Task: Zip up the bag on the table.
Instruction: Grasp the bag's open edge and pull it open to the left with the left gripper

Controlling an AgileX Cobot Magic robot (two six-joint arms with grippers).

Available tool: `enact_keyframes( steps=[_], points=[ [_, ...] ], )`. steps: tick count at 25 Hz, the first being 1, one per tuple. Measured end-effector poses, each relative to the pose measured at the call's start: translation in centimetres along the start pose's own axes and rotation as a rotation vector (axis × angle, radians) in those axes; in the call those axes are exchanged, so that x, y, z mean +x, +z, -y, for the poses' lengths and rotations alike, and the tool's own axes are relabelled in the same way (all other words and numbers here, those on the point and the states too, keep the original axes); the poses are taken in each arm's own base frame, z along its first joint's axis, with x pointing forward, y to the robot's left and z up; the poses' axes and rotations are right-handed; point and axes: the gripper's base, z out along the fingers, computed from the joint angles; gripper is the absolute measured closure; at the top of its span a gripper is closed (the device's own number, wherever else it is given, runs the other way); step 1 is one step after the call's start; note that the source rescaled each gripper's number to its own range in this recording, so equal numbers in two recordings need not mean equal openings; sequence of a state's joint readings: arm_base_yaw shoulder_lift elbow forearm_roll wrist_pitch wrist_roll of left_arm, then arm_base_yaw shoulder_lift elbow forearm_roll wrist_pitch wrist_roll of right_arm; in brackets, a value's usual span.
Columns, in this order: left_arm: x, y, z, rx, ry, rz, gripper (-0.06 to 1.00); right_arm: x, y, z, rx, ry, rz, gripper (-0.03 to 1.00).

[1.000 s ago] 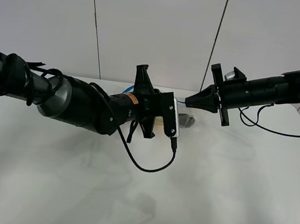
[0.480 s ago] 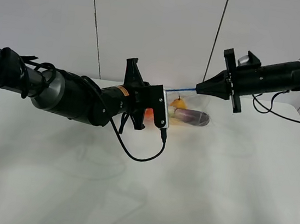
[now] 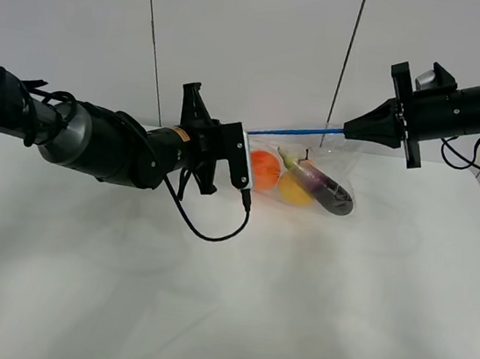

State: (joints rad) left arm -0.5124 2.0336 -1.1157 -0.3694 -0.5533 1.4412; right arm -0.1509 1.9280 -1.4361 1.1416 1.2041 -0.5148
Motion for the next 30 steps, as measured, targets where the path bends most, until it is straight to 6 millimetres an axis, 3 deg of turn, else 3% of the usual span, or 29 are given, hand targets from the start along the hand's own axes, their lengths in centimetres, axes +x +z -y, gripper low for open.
enact_keyframes(
  steps=[17,30],
  points=[
    [6.5,0.5,-2.7,-0.051,-0.027,-0.146,0.89,0.0,0.0,0.0,-0.001,0.001,0.001,0.97],
    [6.7,0.5,-2.8,-0.043,-0.031,-0.149,0.88,-0.1,0.0,-0.1,-0.005,0.003,0.003,0.97]
  ],
)
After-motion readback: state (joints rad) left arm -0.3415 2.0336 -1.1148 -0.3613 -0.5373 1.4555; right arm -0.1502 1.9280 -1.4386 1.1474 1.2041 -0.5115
